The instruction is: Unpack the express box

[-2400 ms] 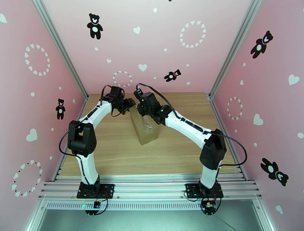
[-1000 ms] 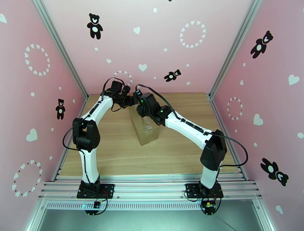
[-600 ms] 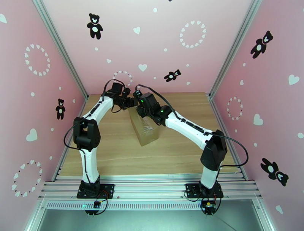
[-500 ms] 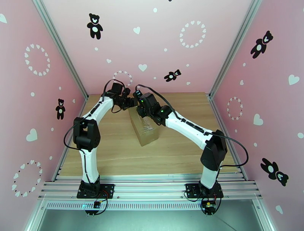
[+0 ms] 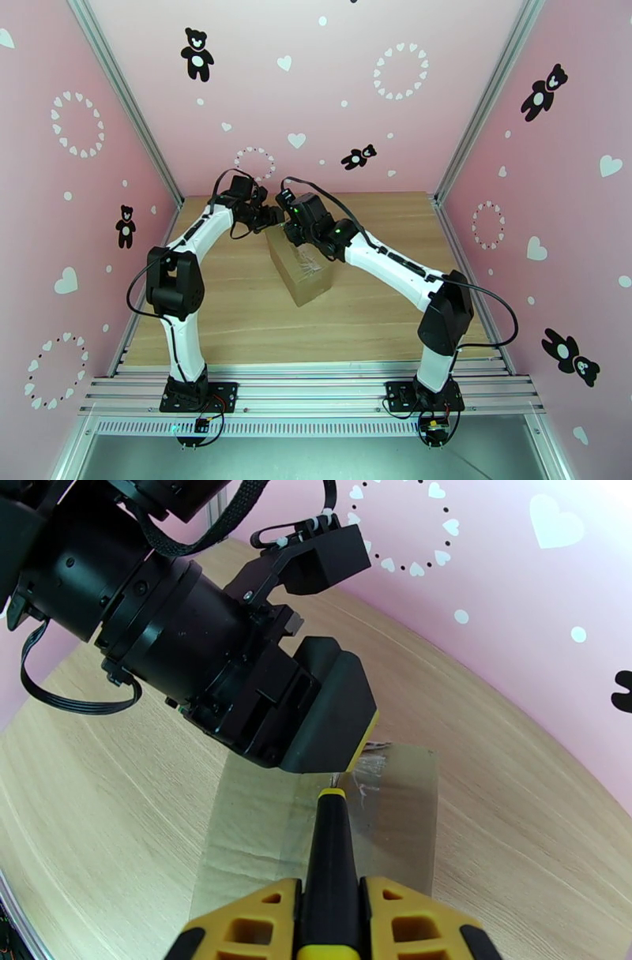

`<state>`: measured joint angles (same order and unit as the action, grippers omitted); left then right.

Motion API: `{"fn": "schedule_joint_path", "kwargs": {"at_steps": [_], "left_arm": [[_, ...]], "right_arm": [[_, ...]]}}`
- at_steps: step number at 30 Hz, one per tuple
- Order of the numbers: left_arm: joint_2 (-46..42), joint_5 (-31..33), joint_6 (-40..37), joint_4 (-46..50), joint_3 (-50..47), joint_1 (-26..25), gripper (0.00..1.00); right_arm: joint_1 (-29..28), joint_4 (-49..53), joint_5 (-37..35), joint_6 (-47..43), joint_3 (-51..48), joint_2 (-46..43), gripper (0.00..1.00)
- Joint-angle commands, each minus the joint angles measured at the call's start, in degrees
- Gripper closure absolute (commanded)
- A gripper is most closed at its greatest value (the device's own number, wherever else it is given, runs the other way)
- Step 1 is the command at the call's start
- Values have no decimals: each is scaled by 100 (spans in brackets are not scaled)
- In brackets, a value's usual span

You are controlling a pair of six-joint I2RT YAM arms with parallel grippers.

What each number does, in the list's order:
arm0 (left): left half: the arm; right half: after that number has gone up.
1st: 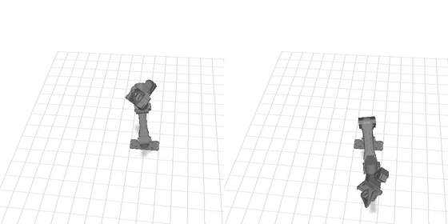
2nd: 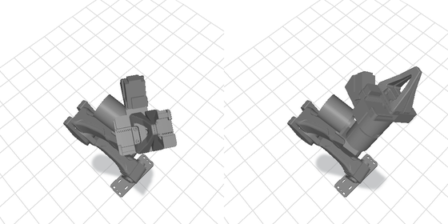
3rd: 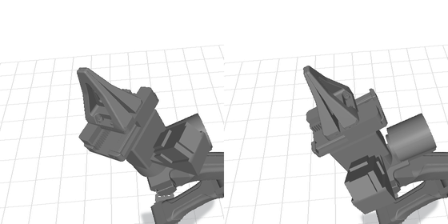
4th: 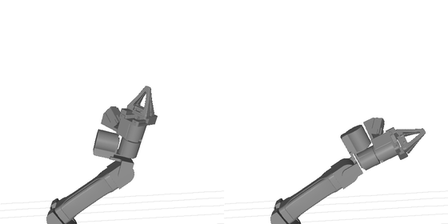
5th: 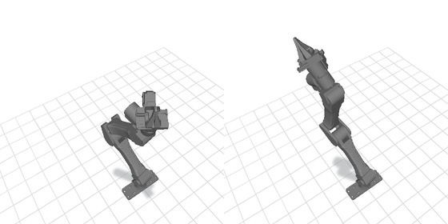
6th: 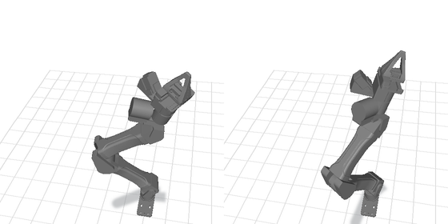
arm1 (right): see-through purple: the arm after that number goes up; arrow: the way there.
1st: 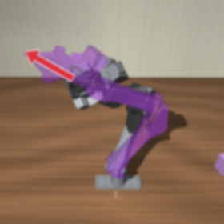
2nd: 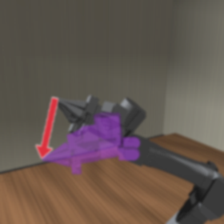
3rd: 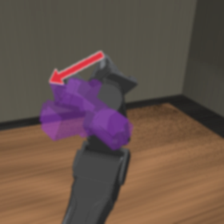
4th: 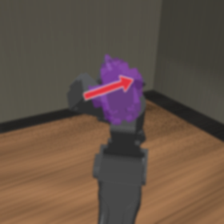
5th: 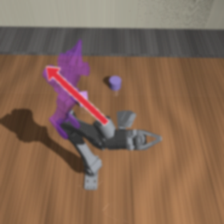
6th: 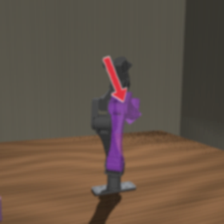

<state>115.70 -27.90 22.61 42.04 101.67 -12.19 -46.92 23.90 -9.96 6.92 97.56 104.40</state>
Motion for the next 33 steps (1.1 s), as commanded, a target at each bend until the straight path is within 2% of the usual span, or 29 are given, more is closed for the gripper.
{"fn": "schedule_joint_path", "kwargs": {"at_steps": [1,21,28,33], "left_arm": [[101,592,120,562,-287,-21,37],[-152,1001,328,-11,-586,-15,38],[-484,955,260,-175,-521,-16,34],[-636,653,139,-187,-446,-16,33]], "right_arm": [[-85,605,327,37,-225,-88,100],[-98,608,187,10,-552,-420,100],[-98,557,169,86,-599,-387,100],[-98,502,194,124,-554,-357,100]]}}
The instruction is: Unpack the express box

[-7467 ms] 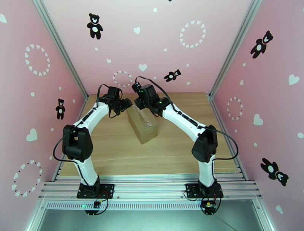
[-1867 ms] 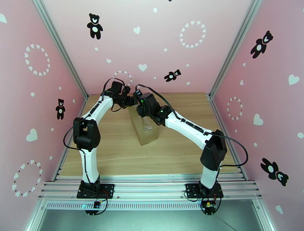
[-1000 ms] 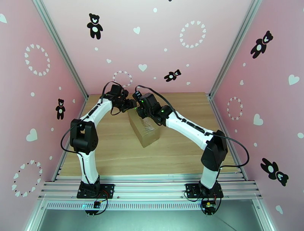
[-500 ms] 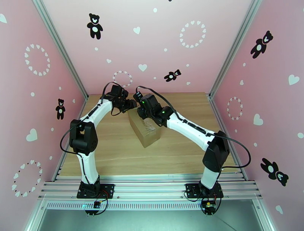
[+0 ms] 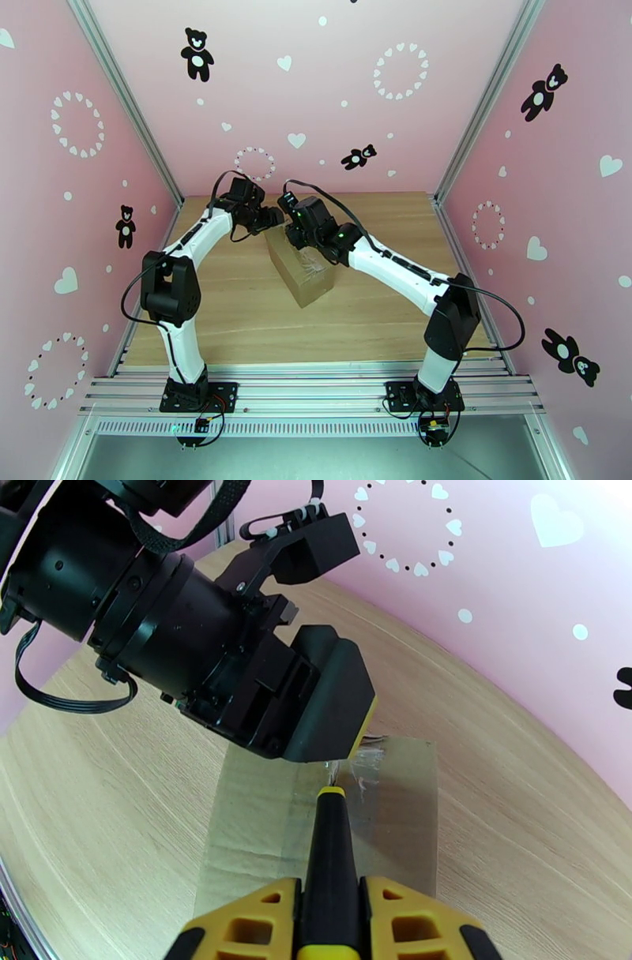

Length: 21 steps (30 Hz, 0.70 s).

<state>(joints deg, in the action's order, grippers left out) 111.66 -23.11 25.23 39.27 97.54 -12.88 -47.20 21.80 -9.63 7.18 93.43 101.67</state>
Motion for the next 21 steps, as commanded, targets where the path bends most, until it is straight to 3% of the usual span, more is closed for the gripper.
{"fn": "schedule_joint_path", "kwargs": {"at_steps": [1,13,21], "left_arm": [[-256,101,-133,90,-43,56,33],[-409,-307,-255,91,-417,-35,33],[-306,-222,-212,69,-455,-149,33]], "right_arm": [[-70,703,163,108,-142,-78,100],[-70,711,181,158,-139,-77,100],[-70,729,181,168,-124,-94,100]]}}
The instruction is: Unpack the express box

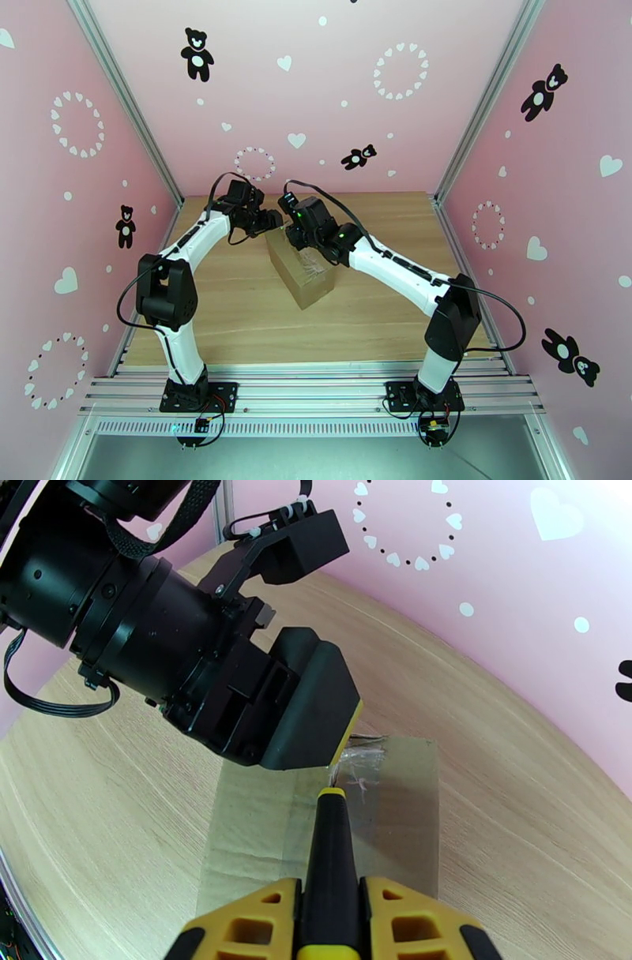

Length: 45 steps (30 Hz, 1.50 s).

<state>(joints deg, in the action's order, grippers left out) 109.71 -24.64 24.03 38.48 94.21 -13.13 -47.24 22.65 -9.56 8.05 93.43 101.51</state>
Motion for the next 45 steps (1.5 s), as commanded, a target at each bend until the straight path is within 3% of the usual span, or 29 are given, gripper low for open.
{"fn": "schedule_joint_path", "kwargs": {"at_steps": [1,13,45], "left_arm": [[-93,-21,-82,165,-113,-135,33],[94,737,274,432,-191,-126,35],[122,1520,548,414,-336,-128,36]], "right_arm": [[-66,656,174,78,-133,-83,100],[-196,842,-148,-202,-183,-167,100],[-303,1003,-335,-410,-652,-721,100]]}}
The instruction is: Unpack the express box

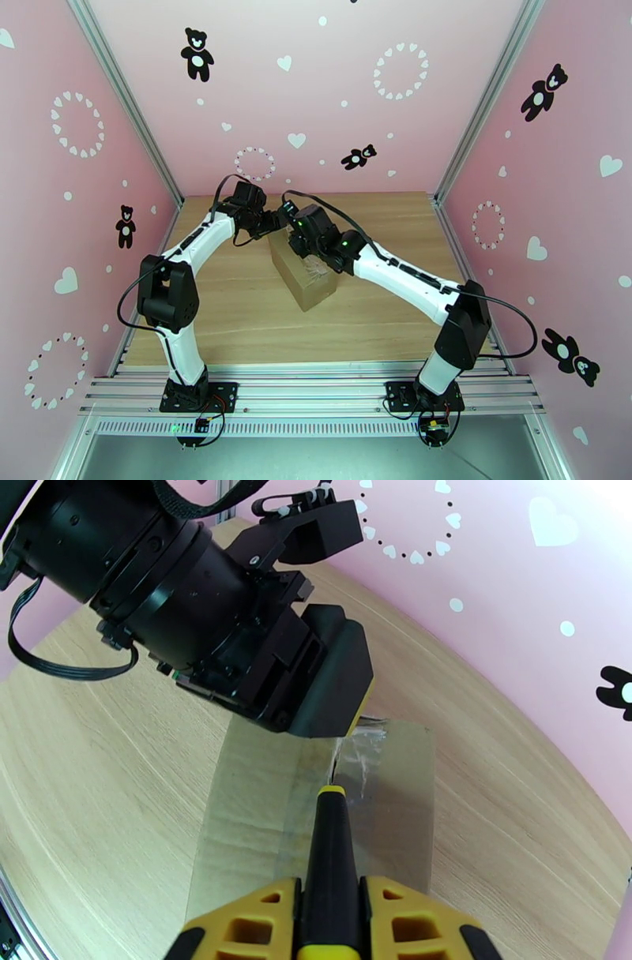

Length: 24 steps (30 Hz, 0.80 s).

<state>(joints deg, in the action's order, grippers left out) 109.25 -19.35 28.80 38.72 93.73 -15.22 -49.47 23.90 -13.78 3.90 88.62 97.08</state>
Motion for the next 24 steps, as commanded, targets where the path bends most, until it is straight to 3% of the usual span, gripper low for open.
{"fn": "schedule_joint_path", "kwargs": {"at_steps": [1,24], "left_arm": [[166,997,82,376,-294,86,36],[-100,1170,328,161,-603,83,36]], "right_arm": [[-80,886,102,5,-185,-277,100],[-80,874,104,410,-598,-746,100]]}}
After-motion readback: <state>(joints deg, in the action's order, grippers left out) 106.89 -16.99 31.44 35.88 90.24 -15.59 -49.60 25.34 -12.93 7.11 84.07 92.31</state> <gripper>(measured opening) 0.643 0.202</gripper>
